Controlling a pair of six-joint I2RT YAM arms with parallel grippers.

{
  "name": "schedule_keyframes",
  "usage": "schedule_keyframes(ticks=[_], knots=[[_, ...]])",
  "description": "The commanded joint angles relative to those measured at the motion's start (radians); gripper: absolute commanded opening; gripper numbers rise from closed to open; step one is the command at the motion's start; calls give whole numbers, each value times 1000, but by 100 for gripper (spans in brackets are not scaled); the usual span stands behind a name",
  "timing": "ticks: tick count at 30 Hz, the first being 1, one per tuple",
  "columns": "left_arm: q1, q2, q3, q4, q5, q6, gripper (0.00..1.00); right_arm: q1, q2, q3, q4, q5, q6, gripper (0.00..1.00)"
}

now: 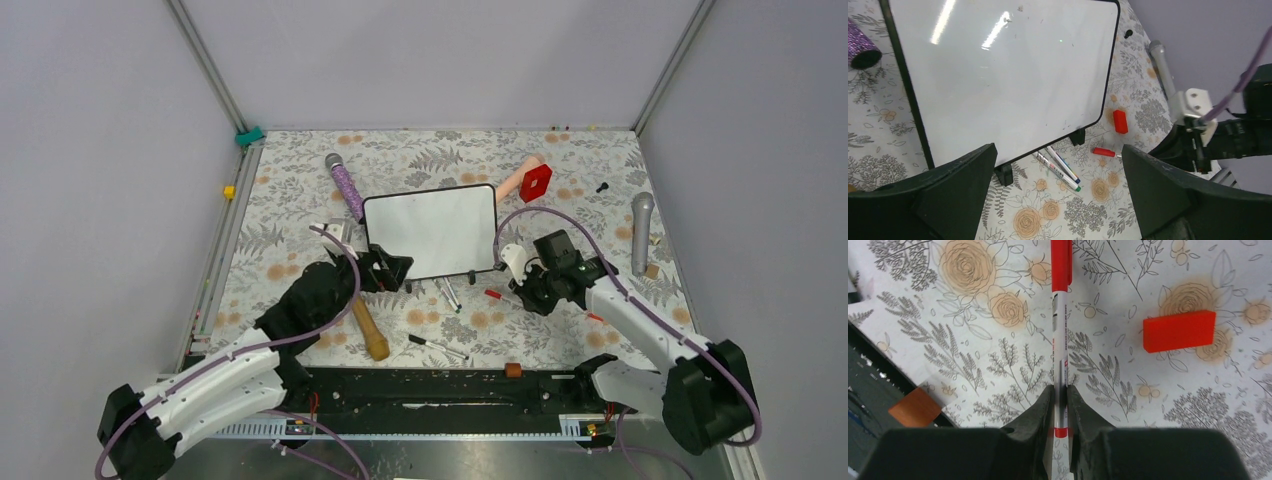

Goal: Write a sentence on the whiteboard
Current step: Pick up the whiteboard marker from the center of the board, then pass from the right arm to the left

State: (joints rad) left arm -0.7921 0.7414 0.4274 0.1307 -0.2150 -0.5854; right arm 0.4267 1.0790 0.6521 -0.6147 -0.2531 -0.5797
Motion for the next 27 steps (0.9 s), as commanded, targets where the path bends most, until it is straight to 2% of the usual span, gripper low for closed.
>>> schedule_keyframes(ticks=[1, 3, 4, 5, 7, 10, 14, 15, 19, 21, 27], knots=[[-4, -96, 12, -40, -78, -41, 99, 6, 82, -20, 137, 1, 44, 12], [-4, -138, 18, -90, -100, -25, 99, 6, 105, -28, 165, 6, 42, 19], [-3, -154, 20, -111, -113, -16, 99, 7, 115, -35, 177, 4, 39, 28], [-3, -166, 22, -125, -124, -7, 99, 7, 122, -44, 185, -2, 35, 32], [-3, -188, 27, -152, -143, 17, 99, 9, 132, -52, 201, -5, 38, 36], [-3, -202, 39, -169, -154, 62, 99, 10, 147, -51, 223, 5, 48, 47], [-4, -197, 69, -183, -159, 111, 99, 27, 196, -37, 224, 30, 70, 47], [-4, -194, 74, -183, -159, 119, 99, 38, 210, -38, 233, 43, 83, 46], [-4, -197, 90, -185, -145, 145, 99, 76, 237, -65, 293, 98, 120, 14], [-4, -206, 97, -194, -132, 163, 99, 96, 218, -93, 319, 109, 118, 10], [-4, -251, 123, -291, -102, 184, 99, 121, 196, -113, 320, 106, 109, 9]])
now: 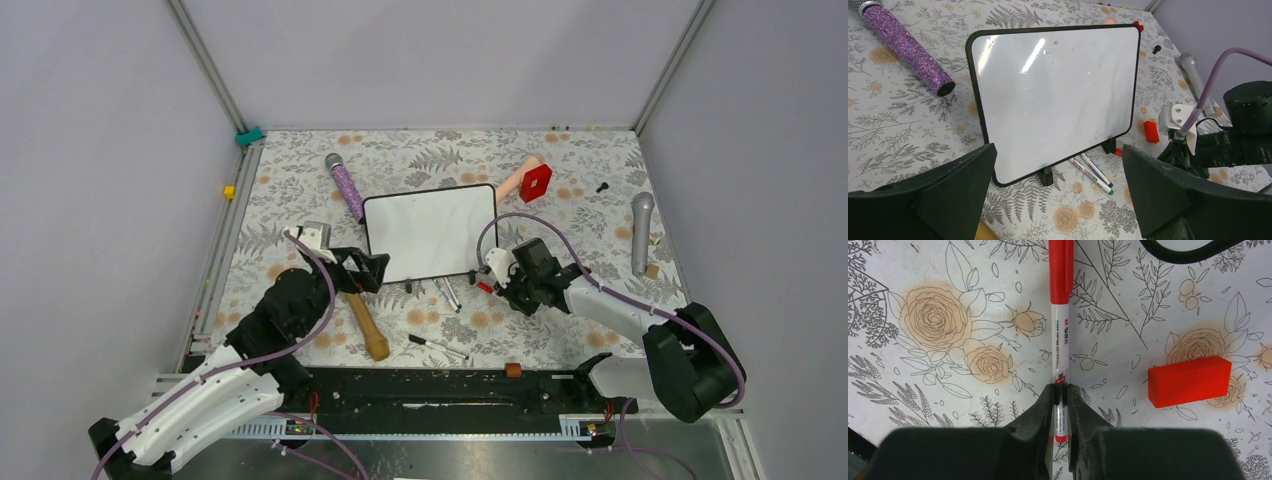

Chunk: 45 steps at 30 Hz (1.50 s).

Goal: Write a sentence on the whiteboard
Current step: Pass from the right arm to the left

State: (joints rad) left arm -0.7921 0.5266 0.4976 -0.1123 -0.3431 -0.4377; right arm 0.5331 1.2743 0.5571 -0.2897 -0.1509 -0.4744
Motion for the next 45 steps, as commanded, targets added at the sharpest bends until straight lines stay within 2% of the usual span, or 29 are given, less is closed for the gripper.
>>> schedule_keyframes(ticks=[1, 3, 10, 14, 18, 27, 30, 36, 40, 45], knots=[[-4, -49, 51, -64, 33, 34, 99, 14, 2, -11, -24, -15, -7, 8], [-3, -85, 47, -95, 39, 24, 99, 15, -3, 3, -59, -44, -33, 1], [-4, -191, 47, -187, 46, -31, 99, 15, -102, 37, -146, 53, -102, 0], [-4, -178, 68, -213, 79, -56, 99, 15, -151, 36, -192, 42, -94, 0], [-4, -149, 78, -211, 135, -108, 99, 12, -188, 28, -201, 95, -101, 0], [-4, -63, 65, -154, 241, -226, 99, 4, -324, -12, -220, 37, -94, 0], [-5, 16, 24, -56, 309, -300, 99, 4, -363, 7, -254, -3, -107, 0], [-83, 227, -79, 365, 325, -489, 93, 5, -391, 155, -422, -163, -127, 0], [-148, 420, 24, 431, 296, -505, 89, 4, -355, 300, -572, -283, -138, 0], [-201, 613, 126, 543, 301, -544, 86, 6, -307, 406, -636, -374, -139, 0]])
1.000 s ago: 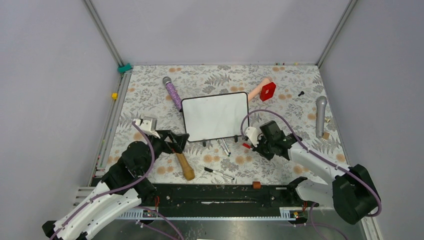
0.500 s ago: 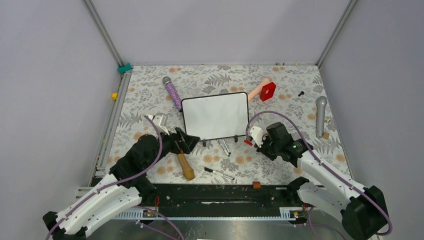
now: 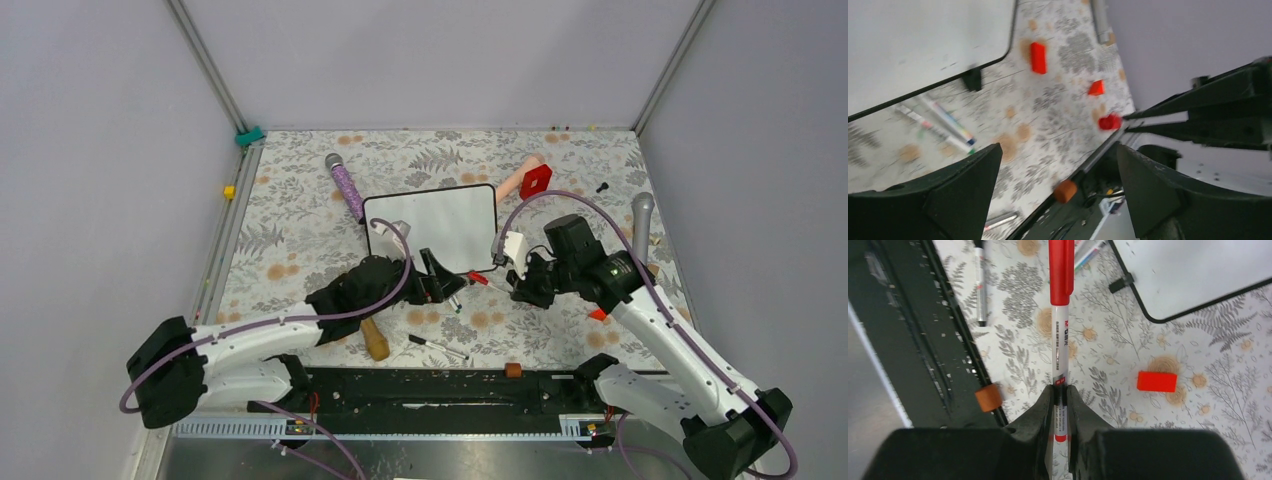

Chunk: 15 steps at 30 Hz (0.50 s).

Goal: Write a sentence on the whiteboard
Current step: Pass from the right arm to the left

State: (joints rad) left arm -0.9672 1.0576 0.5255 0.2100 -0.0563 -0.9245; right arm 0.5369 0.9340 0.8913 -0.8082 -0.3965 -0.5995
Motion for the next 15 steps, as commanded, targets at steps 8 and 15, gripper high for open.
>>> schedule_keyframes(ticks=[8, 15], knots=[[-29, 198, 120, 395, 39, -117, 73, 1, 70, 117, -141, -179, -8, 0], [-28, 225, 116, 415, 52, -173, 57, 2, 67, 97, -73, -173, 25, 0]])
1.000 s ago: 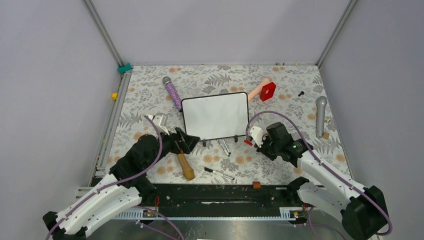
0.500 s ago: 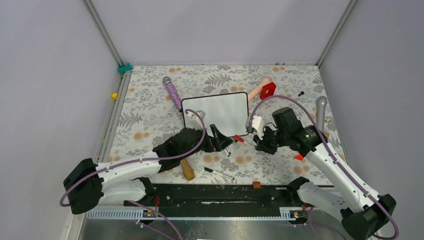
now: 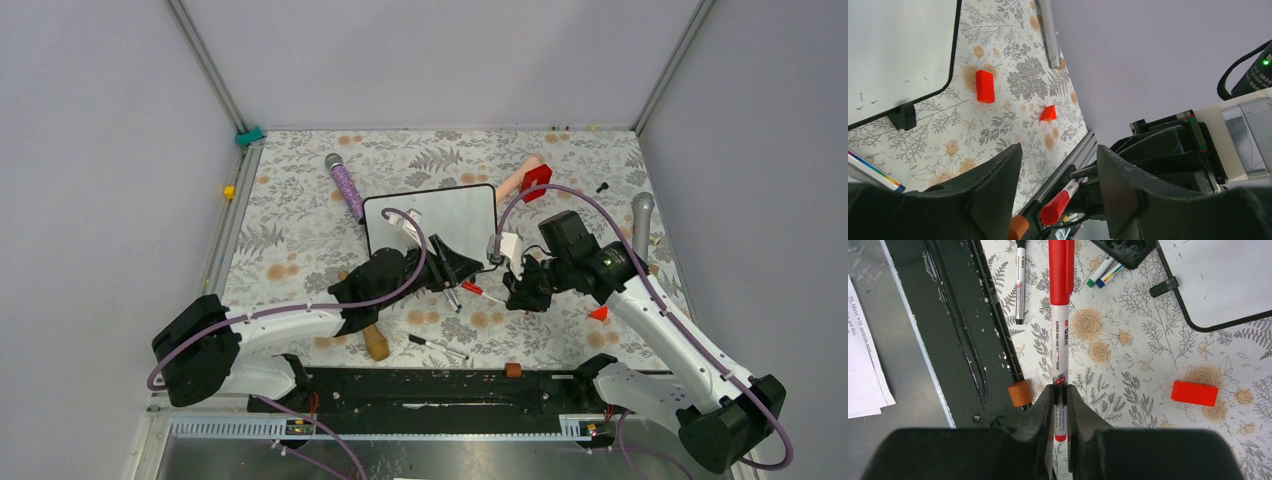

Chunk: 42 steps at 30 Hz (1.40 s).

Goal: Write a sentence on the whiteboard
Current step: Pass from the right arm to the left

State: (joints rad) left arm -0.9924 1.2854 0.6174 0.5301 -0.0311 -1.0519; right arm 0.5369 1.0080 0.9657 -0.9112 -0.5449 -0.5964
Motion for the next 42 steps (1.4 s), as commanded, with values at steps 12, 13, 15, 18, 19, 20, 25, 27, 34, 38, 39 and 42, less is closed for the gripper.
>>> schedule_keyframes(ticks=[12, 13, 15, 18, 19, 20, 25, 27, 34, 38, 39, 42], knots=[[-14, -108, -37, -20, 25, -83, 49, 2, 23, 21, 102, 16, 53, 0], [-15, -118, -43, -21, 26, -83, 46, 2, 25, 20, 105, 16, 53, 0], [-17, -132, -45, -33, 25, -83, 42, 2, 31, 18, 109, 20, 53, 0], [-19, -123, -18, -84, 50, -78, 44, 1, 28, 17, 109, 18, 50, 0], [-19, -114, -5, -97, 58, -73, 46, 0, 26, 16, 108, 16, 49, 0], [-21, -106, 2, -101, 64, -71, 46, 1, 22, 15, 108, 15, 48, 0], [-29, -62, 26, -90, 79, -72, 35, 1, 24, 15, 109, 17, 51, 0], [-29, -51, 27, -78, 84, -75, 9, 1, 21, 16, 109, 18, 54, 0], [-22, -79, 1, -39, 75, -76, 0, 1, -14, 17, 100, 81, 56, 49], [14, -111, -38, 19, 102, -101, 0, 1, -29, 22, 101, 108, 62, 78], [23, -121, -53, 39, 108, -115, 0, 1, -29, 29, 101, 118, 62, 81], [48, -148, -102, 124, 130, -163, 0, -1, -25, 58, 98, 138, 86, 87]])
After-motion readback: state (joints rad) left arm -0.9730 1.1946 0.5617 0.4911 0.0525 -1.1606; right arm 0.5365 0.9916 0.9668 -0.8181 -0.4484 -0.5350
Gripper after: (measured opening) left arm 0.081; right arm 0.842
